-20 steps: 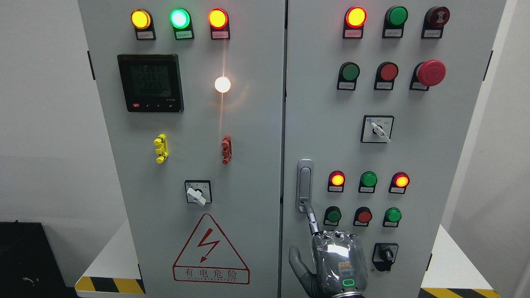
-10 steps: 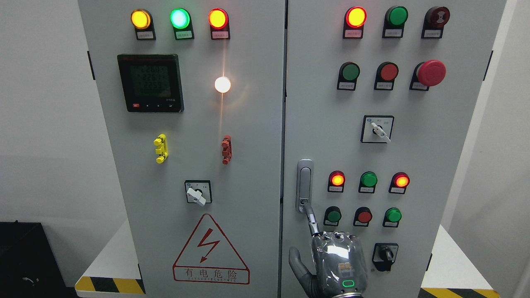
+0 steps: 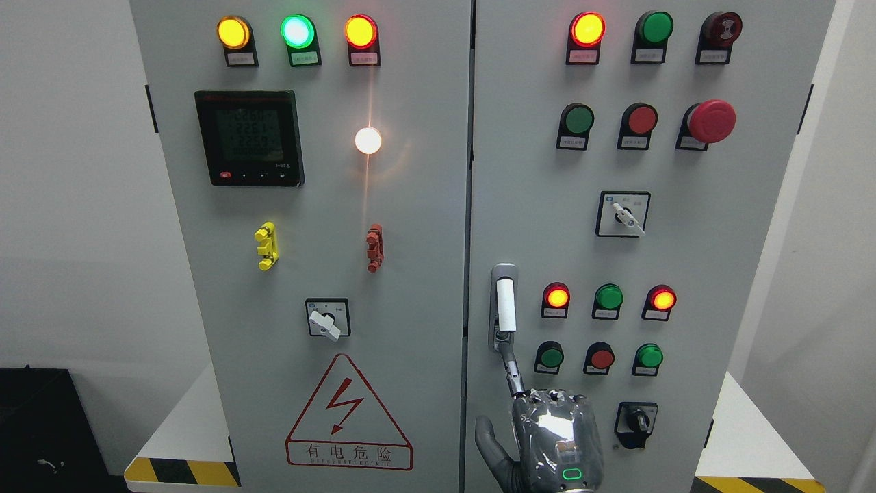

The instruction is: Release door handle

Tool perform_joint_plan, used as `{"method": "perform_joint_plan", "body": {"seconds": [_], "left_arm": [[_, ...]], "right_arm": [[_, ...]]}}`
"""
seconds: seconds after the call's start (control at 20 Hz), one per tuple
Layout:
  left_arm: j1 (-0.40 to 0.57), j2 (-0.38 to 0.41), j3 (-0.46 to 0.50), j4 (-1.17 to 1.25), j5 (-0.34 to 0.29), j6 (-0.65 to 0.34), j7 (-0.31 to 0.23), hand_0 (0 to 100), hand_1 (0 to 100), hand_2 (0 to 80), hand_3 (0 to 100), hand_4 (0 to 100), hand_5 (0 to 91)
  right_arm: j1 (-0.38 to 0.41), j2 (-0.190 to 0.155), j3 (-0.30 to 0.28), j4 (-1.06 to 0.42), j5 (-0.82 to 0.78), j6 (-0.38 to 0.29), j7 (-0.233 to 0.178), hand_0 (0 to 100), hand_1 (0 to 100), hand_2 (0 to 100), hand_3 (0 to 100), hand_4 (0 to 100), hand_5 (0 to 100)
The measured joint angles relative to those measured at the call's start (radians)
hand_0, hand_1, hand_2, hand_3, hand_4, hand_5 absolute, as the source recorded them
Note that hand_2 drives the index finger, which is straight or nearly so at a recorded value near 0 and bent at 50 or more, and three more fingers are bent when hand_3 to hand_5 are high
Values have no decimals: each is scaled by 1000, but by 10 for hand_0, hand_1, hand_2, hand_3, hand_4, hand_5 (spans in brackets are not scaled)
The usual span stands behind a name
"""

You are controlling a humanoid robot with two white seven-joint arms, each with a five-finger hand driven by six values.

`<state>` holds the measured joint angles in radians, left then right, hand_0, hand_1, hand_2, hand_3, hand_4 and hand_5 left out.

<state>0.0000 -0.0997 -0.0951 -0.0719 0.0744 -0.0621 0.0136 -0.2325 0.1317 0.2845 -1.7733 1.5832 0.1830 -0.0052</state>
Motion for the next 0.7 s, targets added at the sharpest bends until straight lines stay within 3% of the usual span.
{"method": "perform_joint_plan", "body": {"seconds": [0.7], "left_arm": [[0,0,0,0,0,0,0,120,556,0,0,0,0]], "right_arm": [[-3,-2,0,3,0,0,0,518,276,86,1000,981,997]]}}
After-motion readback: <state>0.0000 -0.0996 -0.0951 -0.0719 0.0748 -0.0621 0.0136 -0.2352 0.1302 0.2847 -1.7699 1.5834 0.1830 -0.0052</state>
